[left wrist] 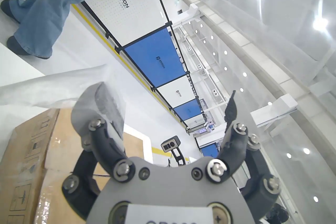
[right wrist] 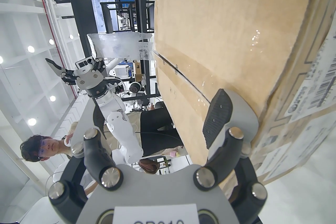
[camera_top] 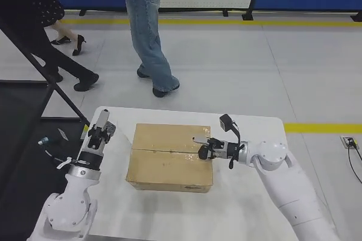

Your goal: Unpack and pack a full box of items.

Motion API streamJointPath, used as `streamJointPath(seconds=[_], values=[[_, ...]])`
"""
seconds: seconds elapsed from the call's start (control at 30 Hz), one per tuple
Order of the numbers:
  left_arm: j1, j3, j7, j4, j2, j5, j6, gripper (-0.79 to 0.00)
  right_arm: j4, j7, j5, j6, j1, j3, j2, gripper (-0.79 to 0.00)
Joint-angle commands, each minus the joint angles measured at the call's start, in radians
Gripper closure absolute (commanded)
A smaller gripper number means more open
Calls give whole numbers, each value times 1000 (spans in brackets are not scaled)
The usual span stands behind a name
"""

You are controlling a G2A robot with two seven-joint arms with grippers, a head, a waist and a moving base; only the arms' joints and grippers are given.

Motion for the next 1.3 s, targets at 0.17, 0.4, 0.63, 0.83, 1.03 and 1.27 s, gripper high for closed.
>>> streamJointPath(seconds=[0.17, 0.4, 0.63, 0.83, 1.03, 1.27], values=[[-13, 80, -10, -11, -8, 98, 17, -785, 3, -3, 13, -6, -4, -2, 3, -785], [-39, 130, -11, -1, -16, 146, 47, -785, 13, -5, 25, -13, 0, -14, 3, -785], [-83, 183, -39, 26, -25, 185, 78, -785, 35, -3, 37, -24, 9, -28, 1, -785], [-114, 234, -60, 42, -33, 234, 95, -785, 45, -4, 49, -34, 7, -27, 4, -785], [-132, 274, -87, 68, -38, 304, 104, -785, 47, -3, 53, -33, 5, -27, 7, -785], [-135, 301, -89, 101, -46, 342, 129, -785, 56, -6, 61, -35, 11, -32, 7, -785]])
